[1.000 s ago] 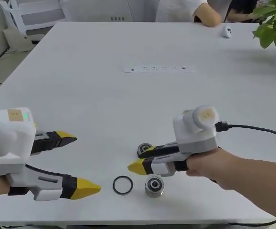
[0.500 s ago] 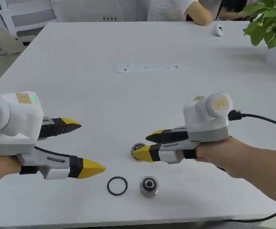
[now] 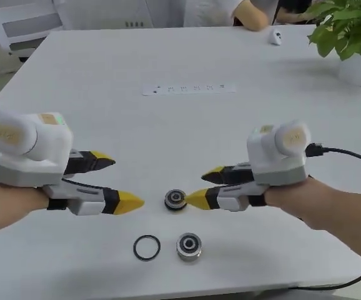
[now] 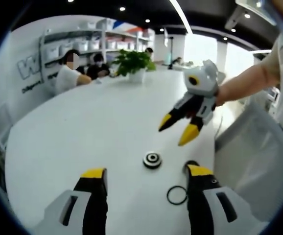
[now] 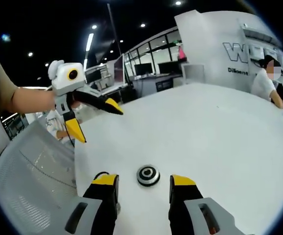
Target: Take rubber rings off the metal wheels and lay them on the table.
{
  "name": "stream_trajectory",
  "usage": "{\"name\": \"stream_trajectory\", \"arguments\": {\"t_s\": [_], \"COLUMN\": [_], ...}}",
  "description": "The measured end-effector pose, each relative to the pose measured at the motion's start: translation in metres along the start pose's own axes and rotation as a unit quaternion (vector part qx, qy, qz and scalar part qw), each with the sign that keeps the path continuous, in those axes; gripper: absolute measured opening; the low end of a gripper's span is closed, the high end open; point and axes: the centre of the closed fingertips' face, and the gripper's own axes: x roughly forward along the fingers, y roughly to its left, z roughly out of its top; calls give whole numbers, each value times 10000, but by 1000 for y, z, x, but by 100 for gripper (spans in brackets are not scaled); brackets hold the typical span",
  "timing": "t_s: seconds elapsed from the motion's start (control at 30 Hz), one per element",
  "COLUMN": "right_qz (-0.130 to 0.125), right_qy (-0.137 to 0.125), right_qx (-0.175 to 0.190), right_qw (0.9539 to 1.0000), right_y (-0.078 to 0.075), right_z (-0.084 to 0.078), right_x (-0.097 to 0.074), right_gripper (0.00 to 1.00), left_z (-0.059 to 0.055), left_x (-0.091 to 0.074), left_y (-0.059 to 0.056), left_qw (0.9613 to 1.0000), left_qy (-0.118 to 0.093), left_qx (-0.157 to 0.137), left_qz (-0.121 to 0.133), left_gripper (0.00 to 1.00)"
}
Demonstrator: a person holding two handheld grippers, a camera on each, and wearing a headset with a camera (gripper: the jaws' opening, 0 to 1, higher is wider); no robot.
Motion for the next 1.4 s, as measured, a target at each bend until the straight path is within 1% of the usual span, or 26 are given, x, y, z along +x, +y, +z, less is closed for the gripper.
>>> {"name": "stream_trajectory", "arguments": {"t_s": [0.07, 0.27, 0.43, 0.53, 0.63, 0.8, 0.9, 1.0, 1.1, 1.17, 1.33, 1.4], "right_qz": [-70, -114, -197, -202, -212, -238, -250, -234, -212, -191, -171, -173], "right_qy": [58, 102, 166, 164, 184, 254, 239, 219, 240, 248, 245, 237], "right_qx": [-60, -48, -105, -130, -145, -230, -216, -191, -229, -247, -264, -251], "right_qw": [9999, 9999, 9996, 9996, 9995, 9991, 9992, 9993, 9992, 9992, 9992, 9993], "right_y": [-3, -7, -11, -12, -11, -12, -12, -12, -11, -10, -10, -10], "right_z": [-5, -14, -20, -22, -25, -31, -33, -33, -34, -34, -35, -36], "right_x": [1, 6, 13, 17, 20, 27, 30, 33, 36, 37, 39, 40], "right_gripper": [39, 38, 37, 37, 36, 34, 33, 32, 31, 31, 29, 29], "left_z": [-2, -6, -14, -16, -20, -25, -25, -22, -22, -23, -22, -22], "left_x": [5, 14, 27, 34, 43, 55, 60, 65, 69, 72, 78, 82], "left_y": [1, 5, 7, 5, 3, -3, -6, -9, -11, -11, -11, -11], "left_qw": [10000, 9999, 9996, 9994, 9993, 9989, 9987, 9988, 9986, 9985, 9984, 9984], "left_qy": [41, 146, 241, 286, 317, 390, 424, 382, 404, 429, 414, 435], "left_qx": [-8, -21, -145, -149, -172, -197, -142, -154, -116, -101, -133, -70], "left_qz": [-36, -70, -91, -95, -118, -193, -231, -271, -311, -330, -357, -361], "left_gripper": [65, 62, 58, 56, 52, 51, 48, 47, 44, 43, 39, 37]}}
